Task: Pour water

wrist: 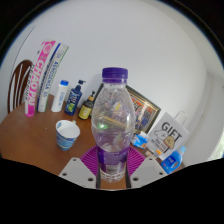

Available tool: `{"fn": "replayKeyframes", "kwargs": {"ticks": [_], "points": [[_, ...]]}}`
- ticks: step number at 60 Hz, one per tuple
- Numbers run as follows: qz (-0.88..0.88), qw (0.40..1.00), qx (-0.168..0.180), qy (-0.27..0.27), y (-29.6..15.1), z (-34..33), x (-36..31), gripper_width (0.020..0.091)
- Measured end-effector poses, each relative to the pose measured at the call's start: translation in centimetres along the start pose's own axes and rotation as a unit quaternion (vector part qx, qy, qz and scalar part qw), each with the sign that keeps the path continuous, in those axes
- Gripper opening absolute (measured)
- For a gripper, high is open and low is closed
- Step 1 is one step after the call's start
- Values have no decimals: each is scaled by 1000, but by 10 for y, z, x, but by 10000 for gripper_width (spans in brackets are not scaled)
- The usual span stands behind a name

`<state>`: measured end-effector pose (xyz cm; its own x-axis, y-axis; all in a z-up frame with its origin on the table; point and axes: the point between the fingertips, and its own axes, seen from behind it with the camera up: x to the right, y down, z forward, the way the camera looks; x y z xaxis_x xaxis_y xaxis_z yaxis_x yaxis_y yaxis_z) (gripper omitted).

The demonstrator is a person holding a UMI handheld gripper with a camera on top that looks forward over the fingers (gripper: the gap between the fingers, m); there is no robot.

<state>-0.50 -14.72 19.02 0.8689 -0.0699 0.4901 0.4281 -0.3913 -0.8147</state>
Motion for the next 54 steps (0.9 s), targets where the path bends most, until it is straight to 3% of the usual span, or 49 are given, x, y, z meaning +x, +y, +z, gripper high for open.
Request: {"fn": "replayKeyframes", "kwargs": {"ticks": [12,30,43,54], "points": [[-224,973,-6,60,-35,56,50,331],[-518,851,0,84,-49,119,32,330],[-636,765,-6,97,-38,138,25,329],[-630,771,-21,93,-31,143,26,332]]}}
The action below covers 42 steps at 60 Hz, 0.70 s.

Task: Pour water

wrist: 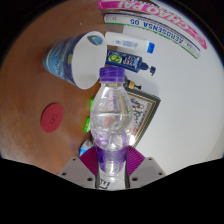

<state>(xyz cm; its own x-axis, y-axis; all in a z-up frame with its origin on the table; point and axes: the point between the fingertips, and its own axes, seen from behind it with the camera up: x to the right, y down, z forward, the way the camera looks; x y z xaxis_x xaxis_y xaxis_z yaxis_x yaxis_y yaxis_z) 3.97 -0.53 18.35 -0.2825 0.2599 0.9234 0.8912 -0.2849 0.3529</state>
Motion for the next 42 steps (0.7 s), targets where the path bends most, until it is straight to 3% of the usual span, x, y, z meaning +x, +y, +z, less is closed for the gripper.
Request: {"fn": "replayKeyframes", "kwargs": {"ticks": [8,17,31,42], "points": [[64,998,21,-18,-5,1,2,331],[267,961,46,-62,-16,-8,11,329],[569,801,119,-147,-31,-13,25,332],[687,685,134,-202,-38,-1,-10,333]]}}
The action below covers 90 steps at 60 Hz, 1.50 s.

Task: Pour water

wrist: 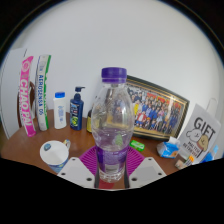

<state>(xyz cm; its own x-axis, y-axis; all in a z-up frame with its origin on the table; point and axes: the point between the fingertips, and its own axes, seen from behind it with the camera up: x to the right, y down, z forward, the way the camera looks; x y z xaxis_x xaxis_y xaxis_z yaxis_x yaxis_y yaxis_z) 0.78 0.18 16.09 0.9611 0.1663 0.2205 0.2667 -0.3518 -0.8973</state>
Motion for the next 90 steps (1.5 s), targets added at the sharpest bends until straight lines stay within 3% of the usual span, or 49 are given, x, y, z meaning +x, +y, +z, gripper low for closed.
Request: {"fn": "replayKeyframes", "kwargs": {"ticks": [12,24,25,32,41,47,59,74,90], "points": [[71,997,6,-44,40,27,-13,333],[93,994,-22,-60,88,43,-22,357],[94,994,0,-60,83,44,-21,355],[94,994,8,-59,87,40,-21,391],[93,994,-10,-63,92,39,-23,529],[102,991,-39,-72,97,25,-27,862],[107,990,-85,-36,82,-49,-19,855],[115,989,-94,11,35,-191,-27,855],[105,989,-107,8,34,-301,-58,853]]}}
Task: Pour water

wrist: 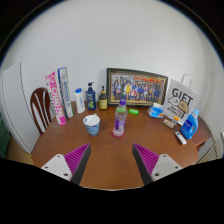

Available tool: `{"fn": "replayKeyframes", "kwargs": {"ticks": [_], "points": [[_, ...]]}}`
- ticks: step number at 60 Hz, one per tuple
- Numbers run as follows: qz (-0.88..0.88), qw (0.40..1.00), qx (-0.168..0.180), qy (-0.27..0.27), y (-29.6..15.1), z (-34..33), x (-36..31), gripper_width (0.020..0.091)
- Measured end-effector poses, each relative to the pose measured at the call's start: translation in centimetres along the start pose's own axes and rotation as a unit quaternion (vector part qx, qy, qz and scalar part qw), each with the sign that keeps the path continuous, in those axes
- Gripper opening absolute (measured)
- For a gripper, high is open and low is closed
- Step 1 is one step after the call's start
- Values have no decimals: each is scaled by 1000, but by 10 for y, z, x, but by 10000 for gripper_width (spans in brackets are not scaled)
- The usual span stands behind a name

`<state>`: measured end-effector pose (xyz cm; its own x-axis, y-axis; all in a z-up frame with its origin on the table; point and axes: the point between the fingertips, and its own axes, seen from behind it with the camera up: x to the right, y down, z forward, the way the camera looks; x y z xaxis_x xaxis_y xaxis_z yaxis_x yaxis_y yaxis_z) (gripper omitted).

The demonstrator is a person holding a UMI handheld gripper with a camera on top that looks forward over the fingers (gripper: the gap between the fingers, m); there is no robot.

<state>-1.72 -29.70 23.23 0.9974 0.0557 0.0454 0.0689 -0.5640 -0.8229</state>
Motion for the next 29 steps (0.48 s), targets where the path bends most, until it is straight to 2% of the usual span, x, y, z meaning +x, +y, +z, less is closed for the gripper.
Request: {"fn": "replayKeyframes", "kwargs": {"ticks": [16,29], "points": [[7,1000,-1,-9,20,-33,-3,854],[6,1000,10,3,14,-41,19,853]]}}
